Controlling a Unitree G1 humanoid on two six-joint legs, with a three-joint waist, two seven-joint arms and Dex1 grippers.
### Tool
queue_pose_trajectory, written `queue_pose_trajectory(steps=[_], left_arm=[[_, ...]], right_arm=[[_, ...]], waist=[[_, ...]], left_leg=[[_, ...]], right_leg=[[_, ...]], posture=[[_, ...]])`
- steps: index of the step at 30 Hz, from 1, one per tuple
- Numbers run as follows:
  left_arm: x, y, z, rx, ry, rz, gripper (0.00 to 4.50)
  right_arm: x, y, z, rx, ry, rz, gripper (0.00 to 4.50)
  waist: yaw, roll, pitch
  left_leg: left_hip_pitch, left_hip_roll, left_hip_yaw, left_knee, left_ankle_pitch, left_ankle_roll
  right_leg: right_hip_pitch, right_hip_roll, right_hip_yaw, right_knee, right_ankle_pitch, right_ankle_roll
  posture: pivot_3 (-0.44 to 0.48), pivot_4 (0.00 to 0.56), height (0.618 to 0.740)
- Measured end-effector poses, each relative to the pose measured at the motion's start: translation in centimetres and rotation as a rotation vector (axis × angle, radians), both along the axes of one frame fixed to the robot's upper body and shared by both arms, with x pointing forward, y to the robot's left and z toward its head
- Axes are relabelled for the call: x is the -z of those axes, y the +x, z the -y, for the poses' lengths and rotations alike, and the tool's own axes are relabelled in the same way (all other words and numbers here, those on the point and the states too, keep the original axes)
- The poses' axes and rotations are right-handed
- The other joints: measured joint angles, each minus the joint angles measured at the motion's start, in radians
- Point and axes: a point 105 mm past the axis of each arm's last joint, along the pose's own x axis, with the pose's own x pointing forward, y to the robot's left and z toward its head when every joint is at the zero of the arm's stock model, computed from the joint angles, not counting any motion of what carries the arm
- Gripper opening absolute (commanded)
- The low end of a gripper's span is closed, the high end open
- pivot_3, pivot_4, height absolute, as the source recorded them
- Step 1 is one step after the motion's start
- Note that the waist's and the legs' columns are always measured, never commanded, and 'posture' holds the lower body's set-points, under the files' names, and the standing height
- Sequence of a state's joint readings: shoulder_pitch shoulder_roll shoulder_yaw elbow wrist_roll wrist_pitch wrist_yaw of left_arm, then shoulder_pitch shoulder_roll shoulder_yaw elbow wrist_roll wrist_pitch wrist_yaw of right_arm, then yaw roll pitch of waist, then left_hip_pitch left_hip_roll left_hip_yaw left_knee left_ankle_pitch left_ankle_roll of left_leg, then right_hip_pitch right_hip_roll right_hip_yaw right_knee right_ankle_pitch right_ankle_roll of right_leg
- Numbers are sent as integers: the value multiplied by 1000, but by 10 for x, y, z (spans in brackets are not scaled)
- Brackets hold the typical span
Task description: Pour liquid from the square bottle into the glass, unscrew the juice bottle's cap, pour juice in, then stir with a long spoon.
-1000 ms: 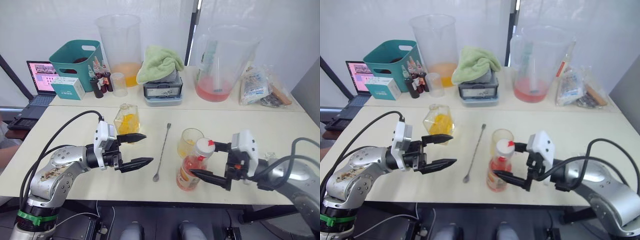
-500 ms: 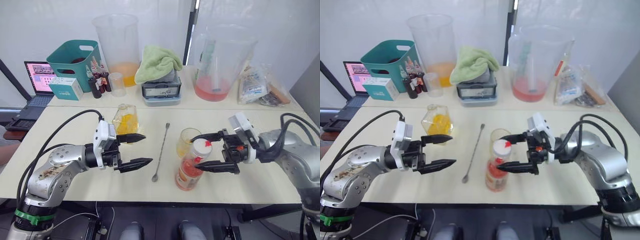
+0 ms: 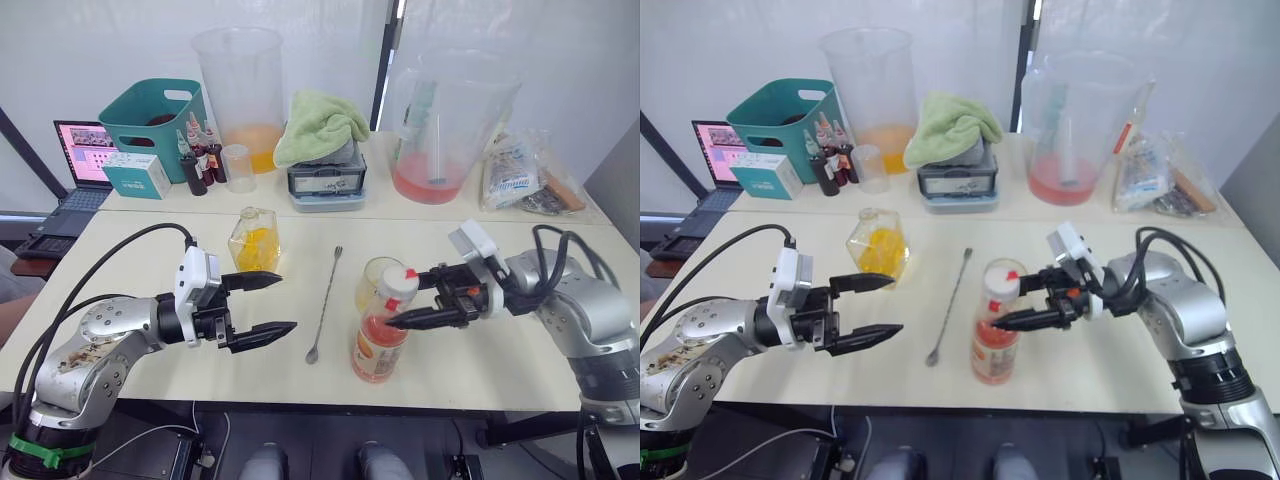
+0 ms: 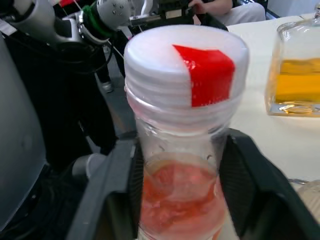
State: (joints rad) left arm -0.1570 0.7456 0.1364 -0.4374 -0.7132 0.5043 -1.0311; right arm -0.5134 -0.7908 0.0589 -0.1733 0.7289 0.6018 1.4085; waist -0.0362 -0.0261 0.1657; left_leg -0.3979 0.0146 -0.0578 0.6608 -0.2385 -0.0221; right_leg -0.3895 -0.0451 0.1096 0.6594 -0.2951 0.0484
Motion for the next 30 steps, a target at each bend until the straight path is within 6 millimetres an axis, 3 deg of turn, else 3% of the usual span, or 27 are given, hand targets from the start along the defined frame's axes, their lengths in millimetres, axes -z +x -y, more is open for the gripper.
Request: queue_pose_trajectory(steps=[7,21,26,30], left_arm=[[-1,0,2,5,1,5,4500],[4,6,6,14,-27,-21,4500],[4,10,8,31,-30,-16,4500],[5,13,9,38,-29,-16,4500]], right_arm=[[-11,-20,-5,91,59,26,1247],[-16,-44,-26,646,105,192,1229],[6,-38,-21,845,71,147,1213],[9,-42,-23,885,100,156,1212]], waist=[[3,0,0],[0,0,0],[3,0,0],[-2,0,0]], left_leg=[[0,0,-2,0,0,0],[0,0,-2,0,0,0],[-1,0,-2,0,0,0],[0,0,-1,0,0,0]], right_leg=[[-1,0,-2,3,0,0],[0,0,-3,1,0,0],[0,0,-3,1,0,0],[1,1,-3,1,0,0]], posture=[[0,150,740],[0,150,740],[0,150,740],[0,150,740]])
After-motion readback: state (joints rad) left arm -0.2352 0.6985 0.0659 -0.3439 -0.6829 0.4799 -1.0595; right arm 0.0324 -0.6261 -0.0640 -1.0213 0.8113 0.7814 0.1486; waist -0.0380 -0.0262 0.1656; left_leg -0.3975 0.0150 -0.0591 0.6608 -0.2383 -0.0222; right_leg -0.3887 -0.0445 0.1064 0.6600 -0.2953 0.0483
